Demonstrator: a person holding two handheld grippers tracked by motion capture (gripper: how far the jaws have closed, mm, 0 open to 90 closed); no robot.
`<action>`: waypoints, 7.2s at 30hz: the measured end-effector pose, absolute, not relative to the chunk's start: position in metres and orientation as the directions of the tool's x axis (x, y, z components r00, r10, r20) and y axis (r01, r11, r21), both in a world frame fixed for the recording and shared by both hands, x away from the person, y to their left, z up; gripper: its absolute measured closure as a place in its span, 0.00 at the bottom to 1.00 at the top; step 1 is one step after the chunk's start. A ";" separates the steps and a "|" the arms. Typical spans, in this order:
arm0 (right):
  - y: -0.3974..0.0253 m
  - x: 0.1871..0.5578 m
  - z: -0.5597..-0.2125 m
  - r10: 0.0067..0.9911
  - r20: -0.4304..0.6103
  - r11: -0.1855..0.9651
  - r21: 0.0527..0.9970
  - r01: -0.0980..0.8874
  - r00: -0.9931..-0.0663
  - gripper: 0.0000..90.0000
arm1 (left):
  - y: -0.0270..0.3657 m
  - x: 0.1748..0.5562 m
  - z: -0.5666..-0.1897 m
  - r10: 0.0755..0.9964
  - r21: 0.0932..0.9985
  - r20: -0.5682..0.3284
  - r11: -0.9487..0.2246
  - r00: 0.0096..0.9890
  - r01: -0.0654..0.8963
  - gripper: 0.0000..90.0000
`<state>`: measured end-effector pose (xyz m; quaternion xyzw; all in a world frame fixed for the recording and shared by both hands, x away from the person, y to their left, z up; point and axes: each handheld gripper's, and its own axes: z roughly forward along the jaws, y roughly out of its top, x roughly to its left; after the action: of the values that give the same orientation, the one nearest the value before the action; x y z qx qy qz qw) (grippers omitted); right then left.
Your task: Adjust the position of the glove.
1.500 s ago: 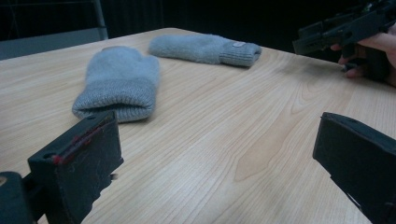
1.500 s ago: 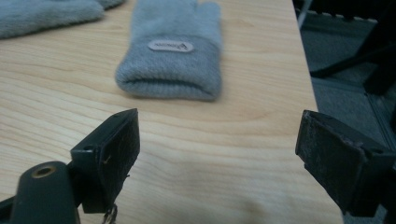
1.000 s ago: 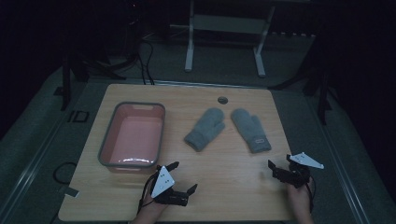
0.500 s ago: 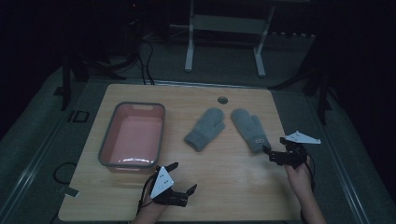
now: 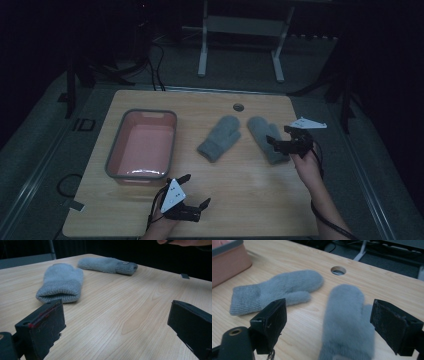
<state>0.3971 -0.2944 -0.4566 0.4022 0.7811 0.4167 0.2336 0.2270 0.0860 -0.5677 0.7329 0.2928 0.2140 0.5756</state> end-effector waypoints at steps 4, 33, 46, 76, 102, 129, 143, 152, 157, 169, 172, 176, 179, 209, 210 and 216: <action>-0.280 0.411 -0.458 0.795 -0.054 0.377 0.824 0.423 -0.604 0.15 | 0.086 0.227 -0.568 0.677 0.968 -0.020 -0.170 0.736 0.183 0.02; -0.156 0.486 -0.506 0.601 -0.064 0.572 0.730 0.373 -0.796 0.25 | 0.086 0.224 -0.565 0.650 0.970 -0.032 -0.164 0.759 0.181 0.02; -0.142 0.500 -0.544 0.586 -0.053 0.636 0.649 0.418 -0.809 0.38 | 0.087 0.223 -0.565 0.654 0.970 -0.026 -0.168 0.756 0.178 0.02; -0.167 0.437 -0.464 0.332 -0.017 0.648 0.731 0.215 -0.943 0.87 | 0.089 0.223 -0.564 0.664 0.970 -0.017 -0.171 0.747 0.173 0.02; -0.145 0.433 -0.538 0.247 0.032 0.732 0.648 0.208 -0.969 0.38 | 0.090 0.220 -0.563 0.644 0.975 -0.018 -0.159 0.765 0.156 0.02; -0.278 0.441 -0.484 0.648 -0.088 0.532 0.763 0.367 -0.756 0.39 | 0.088 0.221 -0.565 0.643 0.970 -0.020 -0.172 0.765 0.171 0.02; -0.316 0.459 -0.516 0.697 -0.138 0.558 0.721 0.411 -0.704 0.51 | 0.085 0.218 -0.564 0.635 0.971 -0.021 -0.172 0.772 0.168 0.02; -0.312 0.472 -0.545 0.733 -0.060 0.522 0.689 0.503 -0.678 0.54 | 0.084 0.217 -0.564 0.630 0.970 -0.016 -0.177 0.776 0.164 0.02; -0.310 0.467 -0.547 0.740 -0.063 0.513 0.697 0.501 -0.670 0.71 | 0.084 0.216 -0.565 0.629 0.969 -0.014 -0.182 0.778 0.165 0.02; -0.298 0.451 -0.547 0.813 -0.102 0.454 0.729 0.513 -0.574 0.87 | 0.085 0.217 -0.563 0.632 0.972 -0.022 -0.168 0.775 0.165 0.02; -0.299 0.444 -0.541 0.836 -0.061 0.395 0.756 0.522 -0.546 0.89 | 0.085 0.217 -0.563 0.633 0.972 -0.027 -0.164 0.774 0.168 0.02; -0.299 0.431 -0.530 0.852 -0.048 0.365 0.769 0.525 -0.522 0.89 | 0.084 0.217 -0.564 0.633 0.971 -0.026 -0.167 0.774 0.169 0.02; -0.303 0.418 -0.518 0.859 -0.024 0.328 0.793 0.513 -0.511 0.89 | 0.084 0.217 -0.564 0.634 0.972 -0.028 -0.165 0.773 0.170 0.02; -0.333 0.328 -0.545 0.963 0.022 0.164 0.744 0.648 -0.269 0.82 | 0.084 0.217 -0.563 0.633 0.972 -0.023 -0.166 0.773 0.165 0.02; -0.334 0.329 -0.546 0.963 0.029 0.159 0.741 0.653 -0.269 0.79 | 0.084 0.217 -0.563 0.632 0.972 -0.024 -0.165 0.774 0.165 0.02; -0.337 0.328 -0.539 0.955 0.018 0.185 0.743 0.644 -0.295 0.59 | 0.084 0.217 -0.563 0.632 0.972 -0.024 -0.167 0.775 0.166 0.02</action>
<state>0.3275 -0.3375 -0.5394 0.5454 0.7330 0.3318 0.2347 0.2168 0.0841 -0.5633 0.7375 0.2703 0.1986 0.5862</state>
